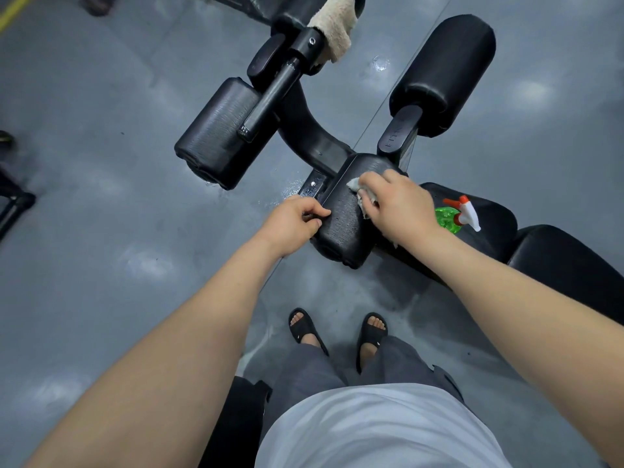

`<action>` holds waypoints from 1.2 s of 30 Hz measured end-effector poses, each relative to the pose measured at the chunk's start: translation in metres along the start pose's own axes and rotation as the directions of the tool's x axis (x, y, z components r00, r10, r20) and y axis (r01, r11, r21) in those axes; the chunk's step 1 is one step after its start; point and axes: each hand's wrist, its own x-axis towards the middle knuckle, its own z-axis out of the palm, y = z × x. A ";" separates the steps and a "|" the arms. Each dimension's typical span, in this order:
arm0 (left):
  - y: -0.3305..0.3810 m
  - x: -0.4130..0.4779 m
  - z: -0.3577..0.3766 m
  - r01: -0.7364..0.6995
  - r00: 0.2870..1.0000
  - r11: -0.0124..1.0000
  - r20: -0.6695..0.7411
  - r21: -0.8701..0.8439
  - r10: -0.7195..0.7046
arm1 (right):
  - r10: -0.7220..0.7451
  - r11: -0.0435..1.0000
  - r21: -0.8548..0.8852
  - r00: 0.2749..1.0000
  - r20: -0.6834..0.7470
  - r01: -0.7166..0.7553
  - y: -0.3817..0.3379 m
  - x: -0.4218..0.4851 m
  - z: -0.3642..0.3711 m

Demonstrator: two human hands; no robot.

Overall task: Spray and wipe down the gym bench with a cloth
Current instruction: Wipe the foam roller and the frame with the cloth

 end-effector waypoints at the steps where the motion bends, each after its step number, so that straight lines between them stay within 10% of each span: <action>1: 0.000 0.000 0.000 -0.004 1.000 1.000 0.003 0.011 0.004 | 0.022 1.000 0.002 1.000 -0.003 -0.022 -0.002 -0.002 0.001; 10: 0.010 0.006 -0.010 0.068 0.993 0.989 0.083 0.128 -0.079 | -0.192 0.981 0.040 0.979 0.064 0.189 -0.007 -0.034 -0.002; 23: 0.014 0.004 -0.005 0.099 0.992 0.991 0.074 0.093 -0.106 | 0.222 0.967 0.123 0.975 0.016 -0.223 0.036 0.020 -0.005; 36: 0.014 0.007 0.001 0.033 0.999 0.997 0.038 0.075 -0.035 | -0.036 0.999 -0.013 0.999 0.017 0.037 0.019 -0.006 -0.004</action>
